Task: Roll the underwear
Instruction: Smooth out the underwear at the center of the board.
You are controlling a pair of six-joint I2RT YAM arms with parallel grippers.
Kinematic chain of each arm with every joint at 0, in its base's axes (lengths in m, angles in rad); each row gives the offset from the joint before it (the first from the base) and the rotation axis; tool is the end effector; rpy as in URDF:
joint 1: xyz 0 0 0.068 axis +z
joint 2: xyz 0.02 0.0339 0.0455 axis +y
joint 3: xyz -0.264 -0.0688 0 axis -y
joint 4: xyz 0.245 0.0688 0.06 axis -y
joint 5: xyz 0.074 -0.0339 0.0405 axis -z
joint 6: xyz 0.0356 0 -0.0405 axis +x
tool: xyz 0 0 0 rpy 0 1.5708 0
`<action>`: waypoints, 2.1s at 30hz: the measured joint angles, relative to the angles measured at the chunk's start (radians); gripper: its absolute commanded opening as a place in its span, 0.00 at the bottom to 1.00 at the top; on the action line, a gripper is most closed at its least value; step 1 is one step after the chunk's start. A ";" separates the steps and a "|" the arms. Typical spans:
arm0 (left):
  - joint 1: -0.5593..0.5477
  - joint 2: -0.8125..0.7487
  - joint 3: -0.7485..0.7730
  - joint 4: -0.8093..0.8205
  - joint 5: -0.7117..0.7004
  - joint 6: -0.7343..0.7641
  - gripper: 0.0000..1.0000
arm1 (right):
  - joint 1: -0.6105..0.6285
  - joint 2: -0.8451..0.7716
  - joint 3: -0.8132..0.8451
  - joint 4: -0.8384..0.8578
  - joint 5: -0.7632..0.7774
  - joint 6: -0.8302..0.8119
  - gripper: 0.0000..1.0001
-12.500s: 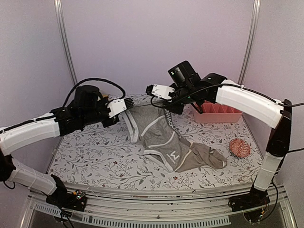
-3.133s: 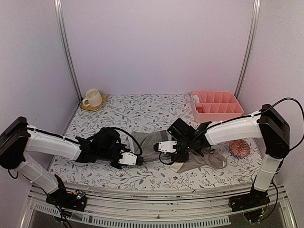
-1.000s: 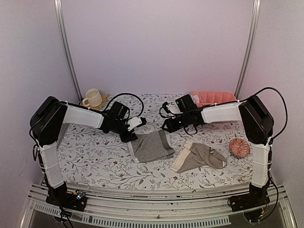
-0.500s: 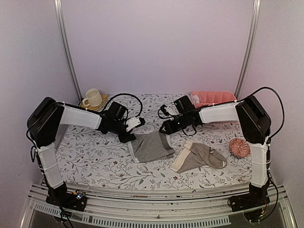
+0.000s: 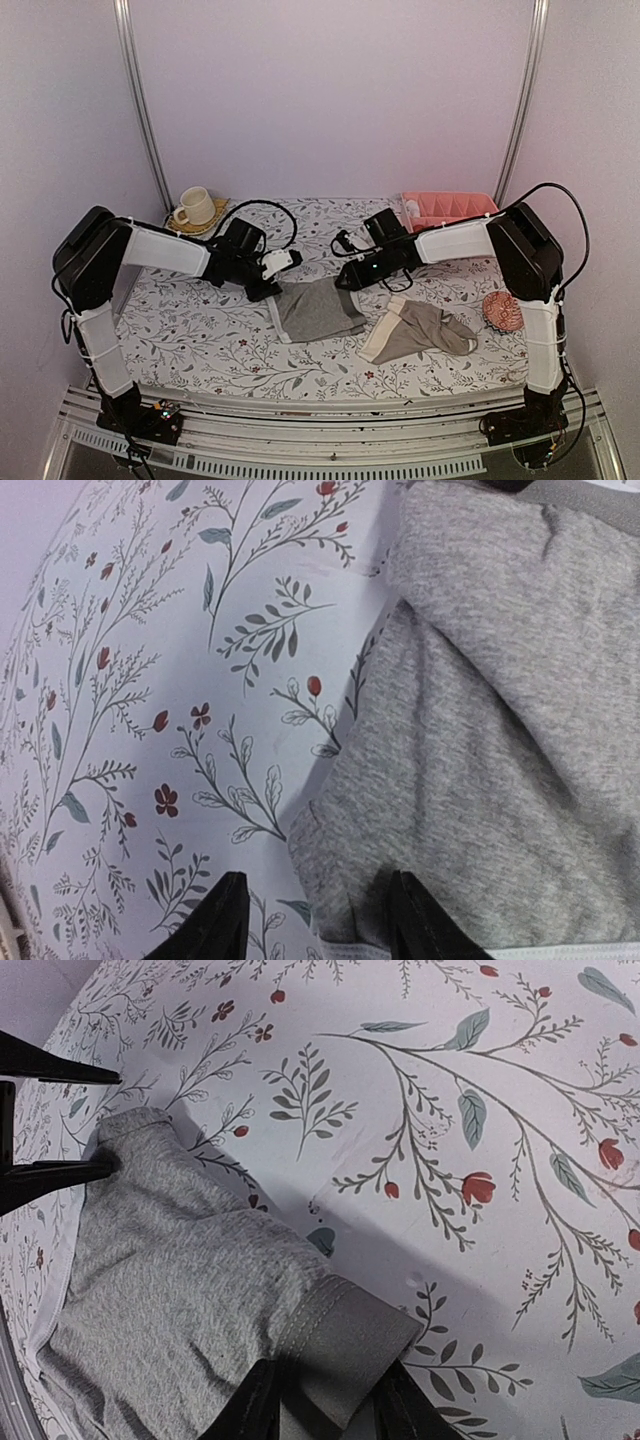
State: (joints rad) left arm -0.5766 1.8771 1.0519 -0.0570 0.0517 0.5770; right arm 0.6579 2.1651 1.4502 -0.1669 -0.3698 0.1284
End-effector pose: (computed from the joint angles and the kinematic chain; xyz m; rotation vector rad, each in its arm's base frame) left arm 0.3172 -0.2084 0.1413 1.3564 2.0432 -0.0632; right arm 0.3564 0.2916 0.1342 -0.8264 2.3990 0.7854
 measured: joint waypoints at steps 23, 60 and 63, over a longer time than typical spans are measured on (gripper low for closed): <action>0.000 0.002 -0.074 0.107 -0.063 0.037 0.36 | -0.052 0.039 0.000 0.123 -0.247 0.117 0.23; 0.000 0.014 -0.103 0.192 -0.185 0.060 0.04 | -0.083 0.000 -0.140 0.220 -0.126 0.189 0.02; 0.000 0.019 -0.103 0.197 -0.198 0.065 0.01 | -0.083 -0.014 -0.158 0.220 -0.101 0.188 0.02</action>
State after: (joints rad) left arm -0.5770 1.8961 0.9489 0.1402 -0.1463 0.6418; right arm 0.5747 2.1506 1.2919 0.0532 -0.4709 0.3168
